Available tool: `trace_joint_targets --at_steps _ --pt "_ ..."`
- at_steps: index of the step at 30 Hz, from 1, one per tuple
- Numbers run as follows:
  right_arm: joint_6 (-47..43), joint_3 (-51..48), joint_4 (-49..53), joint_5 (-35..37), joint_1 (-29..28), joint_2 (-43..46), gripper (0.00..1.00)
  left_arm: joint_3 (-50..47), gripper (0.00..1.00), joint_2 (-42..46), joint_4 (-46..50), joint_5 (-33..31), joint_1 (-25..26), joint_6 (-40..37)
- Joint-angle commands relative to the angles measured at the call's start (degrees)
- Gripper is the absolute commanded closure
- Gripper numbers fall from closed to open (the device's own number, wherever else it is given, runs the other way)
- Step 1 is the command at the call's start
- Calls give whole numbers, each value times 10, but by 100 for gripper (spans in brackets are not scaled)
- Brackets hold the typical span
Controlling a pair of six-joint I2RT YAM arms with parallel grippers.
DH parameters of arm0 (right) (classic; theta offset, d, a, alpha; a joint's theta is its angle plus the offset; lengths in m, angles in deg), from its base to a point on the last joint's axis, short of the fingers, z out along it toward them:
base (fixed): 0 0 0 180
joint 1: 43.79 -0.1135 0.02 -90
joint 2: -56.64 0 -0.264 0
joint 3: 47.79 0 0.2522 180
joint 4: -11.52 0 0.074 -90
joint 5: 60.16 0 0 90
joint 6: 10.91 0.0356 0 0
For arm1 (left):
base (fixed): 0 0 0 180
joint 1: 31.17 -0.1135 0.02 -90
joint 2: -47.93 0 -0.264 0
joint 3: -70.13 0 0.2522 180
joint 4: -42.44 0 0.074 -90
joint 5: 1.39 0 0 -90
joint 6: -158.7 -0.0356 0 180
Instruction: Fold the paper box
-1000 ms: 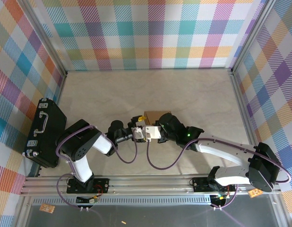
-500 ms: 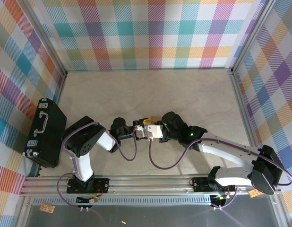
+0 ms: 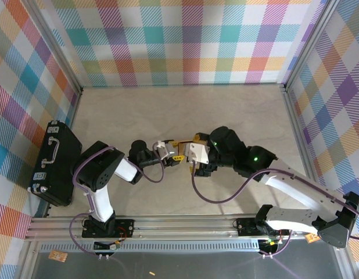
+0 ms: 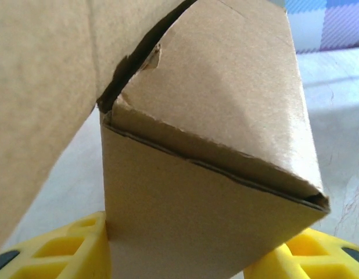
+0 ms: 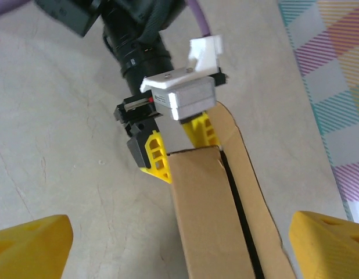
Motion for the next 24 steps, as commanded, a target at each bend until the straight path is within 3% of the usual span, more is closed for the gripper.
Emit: trace_joint_targets --at_steps 1,4,7,13,17,21,24 --pt "70 56 73 -14 22 3 2 -13 55 25 -14 48 -31 171" --pt "206 84 41 -14 68 16 5 -37 55 38 -12 55 -52 238" --pt "300 76 31 -14 92 22 7 -50 56 72 51 60 -60 249" --pt "367 83 80 108 99 -7 9 3 51 196 402 40 -48 111" --pt "379 71 88 93 124 0 8 33 49 236 520 26 -30 28" --pt "413 64 95 67 151 11 9 57 48 224 556 23 -23 14" --pt "410 71 122 15 154 1 9 44 43 224 515 10 -23 39"
